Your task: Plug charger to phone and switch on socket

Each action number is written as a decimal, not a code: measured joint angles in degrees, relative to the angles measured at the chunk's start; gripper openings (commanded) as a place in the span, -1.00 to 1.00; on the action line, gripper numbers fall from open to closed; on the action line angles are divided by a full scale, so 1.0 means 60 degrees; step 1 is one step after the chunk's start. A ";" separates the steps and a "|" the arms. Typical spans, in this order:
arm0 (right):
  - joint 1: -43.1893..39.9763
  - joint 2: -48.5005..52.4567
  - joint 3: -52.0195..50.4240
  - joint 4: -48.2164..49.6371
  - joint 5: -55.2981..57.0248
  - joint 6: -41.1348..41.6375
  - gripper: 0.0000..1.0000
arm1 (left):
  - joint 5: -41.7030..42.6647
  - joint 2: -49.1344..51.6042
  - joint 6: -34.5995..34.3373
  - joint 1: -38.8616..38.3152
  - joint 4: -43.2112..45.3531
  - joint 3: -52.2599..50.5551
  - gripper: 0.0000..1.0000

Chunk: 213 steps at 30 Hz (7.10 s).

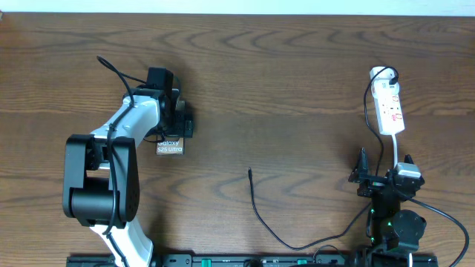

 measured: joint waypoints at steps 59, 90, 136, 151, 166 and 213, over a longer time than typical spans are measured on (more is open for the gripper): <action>0.0000 0.0000 0.0000 0.0000 -0.0004 0.0000 0.98 | -0.0004 0.0000 0.0004 0.0000 0.0240 0.0000 0.87; 0.0000 0.0000 0.0000 -0.0004 -0.0004 0.0000 0.99 | 0.0000 0.0000 0.0004 0.0000 0.0229 -0.0040 0.82; 0.0004 0.0000 0.0000 0.0000 -0.0004 0.0000 0.99 | -0.0004 -0.0055 0.0004 0.0000 0.0393 -0.0178 0.82; 0.0004 0.0000 0.0000 -0.0004 -0.0004 0.0000 0.99 | 0.0004 -0.0055 0.0000 -0.0004 0.0397 -0.0178 0.74; 0.0004 0.0000 0.0000 0.0000 -0.0004 0.0004 0.99 | 0.0011 -0.0055 0.0000 -0.0004 0.0401 -0.0178 0.72; 0.0000 0.0000 0.0000 0.0000 -0.0004 0.0000 0.99 | 0.0025 -0.0066 0.0000 -0.0004 0.0401 -0.0178 0.38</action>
